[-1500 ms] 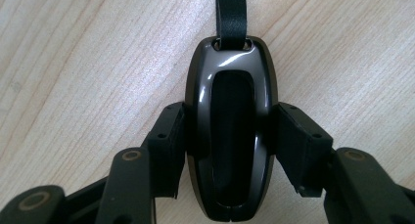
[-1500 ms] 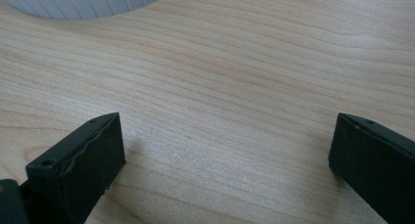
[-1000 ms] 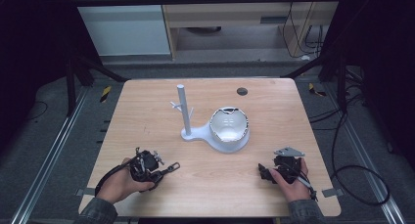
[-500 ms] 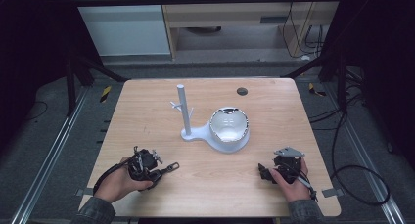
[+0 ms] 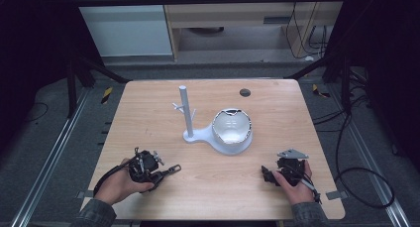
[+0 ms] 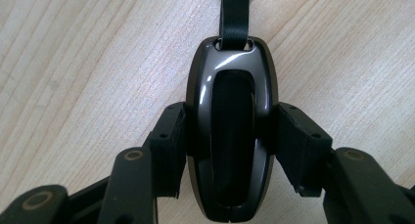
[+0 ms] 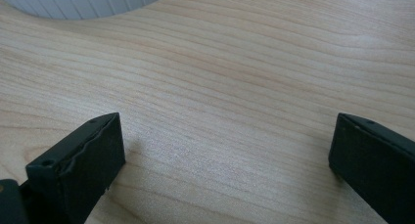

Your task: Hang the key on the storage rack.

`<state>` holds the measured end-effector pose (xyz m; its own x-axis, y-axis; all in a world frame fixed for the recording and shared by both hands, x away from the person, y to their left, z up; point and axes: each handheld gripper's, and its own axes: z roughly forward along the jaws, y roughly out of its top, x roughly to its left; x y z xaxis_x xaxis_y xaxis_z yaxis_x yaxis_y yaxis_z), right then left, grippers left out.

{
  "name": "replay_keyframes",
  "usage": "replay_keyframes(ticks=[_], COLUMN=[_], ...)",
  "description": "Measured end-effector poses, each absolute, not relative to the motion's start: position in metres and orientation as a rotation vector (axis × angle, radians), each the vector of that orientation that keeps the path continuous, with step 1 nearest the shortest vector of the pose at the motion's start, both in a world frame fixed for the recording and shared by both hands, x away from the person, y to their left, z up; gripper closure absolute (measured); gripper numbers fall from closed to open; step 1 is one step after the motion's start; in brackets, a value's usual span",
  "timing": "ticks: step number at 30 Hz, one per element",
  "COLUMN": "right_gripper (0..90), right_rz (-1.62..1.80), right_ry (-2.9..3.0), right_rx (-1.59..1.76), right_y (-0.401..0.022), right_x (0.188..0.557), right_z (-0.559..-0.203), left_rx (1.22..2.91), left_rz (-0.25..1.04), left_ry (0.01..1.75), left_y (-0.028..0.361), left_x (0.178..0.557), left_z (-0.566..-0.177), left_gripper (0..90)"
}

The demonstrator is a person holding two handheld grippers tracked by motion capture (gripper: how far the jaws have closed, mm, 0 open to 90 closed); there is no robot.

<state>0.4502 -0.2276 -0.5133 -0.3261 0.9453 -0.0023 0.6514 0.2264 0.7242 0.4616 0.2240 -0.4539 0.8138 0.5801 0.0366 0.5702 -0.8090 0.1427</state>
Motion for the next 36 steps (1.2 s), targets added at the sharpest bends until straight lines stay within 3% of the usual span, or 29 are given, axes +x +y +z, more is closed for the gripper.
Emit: replay_keyframes(ticks=[10, 36], right_gripper=[0.5, 0.5], right_rz=[0.881, 0.881], right_ry=[2.06, 2.06], right_rx=[1.467, 1.467], right_y=[-0.228, -0.228], right_x=[0.45, 0.45], right_z=[-0.513, -0.513], left_rx=[2.841, 2.55], left_rz=[0.161, 0.453], left_ry=[0.909, 0.894], left_y=[0.224, 0.239], left_x=[0.461, 0.47], left_z=[-0.443, -0.342], left_gripper=[48.6, 48.7])
